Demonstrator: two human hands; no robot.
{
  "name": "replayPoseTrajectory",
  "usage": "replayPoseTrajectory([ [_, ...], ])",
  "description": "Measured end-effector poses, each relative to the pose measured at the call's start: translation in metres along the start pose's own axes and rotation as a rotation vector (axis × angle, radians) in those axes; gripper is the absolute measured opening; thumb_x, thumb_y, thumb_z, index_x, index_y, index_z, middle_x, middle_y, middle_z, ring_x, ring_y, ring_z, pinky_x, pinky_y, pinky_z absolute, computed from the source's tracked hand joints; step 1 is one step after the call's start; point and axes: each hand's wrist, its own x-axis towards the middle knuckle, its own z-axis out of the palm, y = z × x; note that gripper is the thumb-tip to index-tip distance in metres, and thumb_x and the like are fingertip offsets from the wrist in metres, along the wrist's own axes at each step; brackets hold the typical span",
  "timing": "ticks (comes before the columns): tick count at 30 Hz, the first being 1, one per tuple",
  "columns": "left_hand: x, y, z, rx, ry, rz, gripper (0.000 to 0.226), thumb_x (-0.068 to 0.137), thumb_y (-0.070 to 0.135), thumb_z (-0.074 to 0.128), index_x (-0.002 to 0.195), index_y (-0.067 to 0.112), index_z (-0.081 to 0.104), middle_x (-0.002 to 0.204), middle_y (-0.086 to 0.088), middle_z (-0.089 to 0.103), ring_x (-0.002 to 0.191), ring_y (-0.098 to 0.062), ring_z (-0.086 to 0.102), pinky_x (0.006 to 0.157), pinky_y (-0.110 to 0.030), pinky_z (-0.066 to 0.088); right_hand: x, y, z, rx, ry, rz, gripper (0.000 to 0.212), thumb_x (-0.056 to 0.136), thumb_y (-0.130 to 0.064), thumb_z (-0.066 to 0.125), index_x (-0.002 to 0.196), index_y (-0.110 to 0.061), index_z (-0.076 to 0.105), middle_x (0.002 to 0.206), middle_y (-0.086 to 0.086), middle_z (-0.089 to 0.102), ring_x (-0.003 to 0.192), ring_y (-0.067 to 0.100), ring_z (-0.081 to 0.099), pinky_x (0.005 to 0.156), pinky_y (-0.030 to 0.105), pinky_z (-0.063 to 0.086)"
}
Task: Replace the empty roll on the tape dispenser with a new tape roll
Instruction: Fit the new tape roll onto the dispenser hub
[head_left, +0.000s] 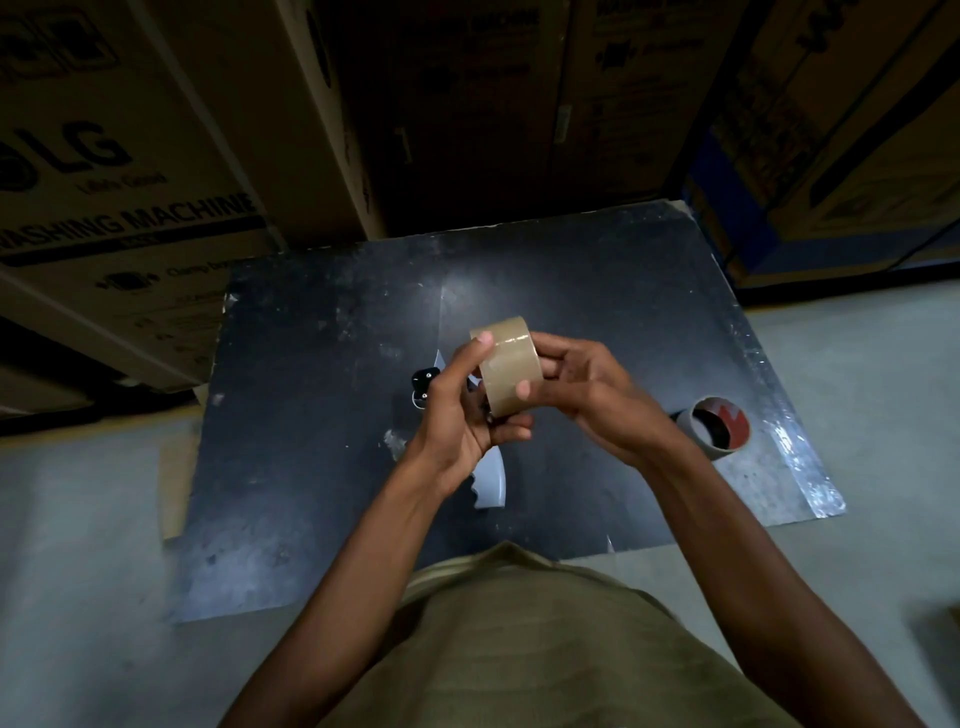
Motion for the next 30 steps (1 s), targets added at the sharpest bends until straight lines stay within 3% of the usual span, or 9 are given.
replayPoseTrajectory([
  [5, 0.001, -0.002, -0.003, -0.089, -0.053, 0.061, 0.063, 0.084, 0.035, 0.062, 0.136, 0.003, 0.044, 0.107, -0.024, 0.058, 0.066, -0.028, 0.067, 0.052, -0.032, 0.056, 0.006, 0.007, 0.010, -0.043, 0.231, -0.048, 0.022, 0.097, -0.010, 0.063, 0.111, 0.004, 0.072, 0.099, 0.021, 0.076, 0.089, 0.027, 0.070, 0.080, 0.037, 0.054],
  [11, 0.004, -0.007, -0.011, -0.040, -0.161, 0.221, 0.058, 0.082, 0.009, 0.067, 0.134, 0.024, 0.045, 0.130, -0.021, 0.052, 0.094, -0.038, 0.066, 0.071, -0.049, 0.058, 0.013, 0.013, 0.019, -0.042, 0.406, -0.039, 0.046, 0.103, -0.028, 0.056, 0.087, 0.013, 0.068, 0.079, 0.037, 0.066, 0.067, 0.034, 0.060, 0.060, 0.040, 0.047],
  [13, 0.004, -0.008, -0.018, 0.156, -0.118, 0.344, 0.067, 0.079, 0.002, 0.070, 0.138, 0.023, 0.043, 0.132, -0.020, 0.052, 0.104, -0.031, 0.064, 0.083, -0.051, 0.057, 0.014, 0.012, 0.018, 0.045, 0.372, -0.007, 0.034, 0.101, -0.020, 0.056, 0.098, 0.010, 0.071, 0.086, 0.031, 0.070, 0.073, 0.034, 0.063, 0.063, 0.037, 0.051],
  [15, 0.005, -0.009, -0.023, 0.394, -0.100, 0.485, 0.077, 0.073, -0.003, 0.074, 0.139, 0.019, 0.042, 0.132, -0.018, 0.053, 0.107, -0.023, 0.061, 0.086, -0.040, 0.056, 0.015, 0.012, 0.016, 0.099, 0.362, 0.016, 0.030, 0.099, -0.017, 0.058, 0.107, 0.009, 0.071, 0.098, 0.031, 0.070, 0.086, 0.037, 0.064, 0.075, 0.040, 0.052],
  [18, 0.006, -0.008, -0.025, 0.509, -0.135, 0.502, 0.084, 0.064, -0.008, 0.078, 0.137, 0.020, 0.047, 0.133, -0.012, 0.054, 0.112, -0.024, 0.061, 0.087, -0.039, 0.054, 0.015, 0.013, 0.015, 0.085, 0.361, 0.044, 0.034, 0.099, -0.024, 0.060, 0.110, 0.006, 0.071, 0.106, 0.034, 0.070, 0.090, 0.037, 0.067, 0.079, 0.039, 0.055],
  [21, 0.008, -0.011, -0.025, 0.474, -0.150, 0.421, 0.093, 0.065, 0.004, 0.085, 0.143, 0.032, 0.043, 0.139, -0.008, 0.053, 0.121, -0.026, 0.060, 0.094, -0.043, 0.054, 0.016, 0.016, 0.015, 0.084, 0.322, 0.037, 0.033, 0.101, -0.021, 0.057, 0.110, 0.009, 0.069, 0.101, 0.036, 0.070, 0.089, 0.036, 0.065, 0.077, 0.036, 0.056],
  [25, 0.009, -0.009, -0.025, 0.108, -0.073, 0.208, 0.082, 0.074, 0.021, 0.082, 0.143, 0.039, 0.043, 0.141, -0.010, 0.055, 0.122, -0.028, 0.062, 0.090, -0.048, 0.056, 0.015, 0.019, 0.014, 0.061, 0.243, 0.008, 0.026, 0.101, -0.007, 0.054, 0.118, 0.008, 0.065, 0.107, 0.028, 0.071, 0.099, 0.031, 0.065, 0.089, 0.041, 0.051],
  [28, 0.009, -0.008, -0.031, 0.181, -0.068, 0.255, 0.082, 0.071, 0.015, 0.083, 0.142, 0.033, 0.046, 0.140, -0.013, 0.053, 0.124, -0.033, 0.059, 0.088, -0.047, 0.056, 0.014, 0.019, 0.013, 0.096, 0.235, 0.029, 0.023, 0.098, 0.001, 0.051, 0.112, 0.006, 0.068, 0.097, 0.019, 0.075, 0.091, 0.023, 0.071, 0.081, 0.030, 0.057],
  [30, 0.007, -0.007, -0.032, 0.336, -0.076, 0.372, 0.087, 0.065, 0.010, 0.086, 0.141, 0.027, 0.047, 0.137, -0.015, 0.053, 0.122, -0.034, 0.058, 0.090, -0.045, 0.055, 0.017, 0.025, 0.012, 0.090, 0.332, 0.096, 0.027, 0.099, -0.020, 0.055, 0.105, 0.000, 0.072, 0.097, 0.020, 0.074, 0.086, 0.024, 0.073, 0.080, 0.036, 0.060],
])
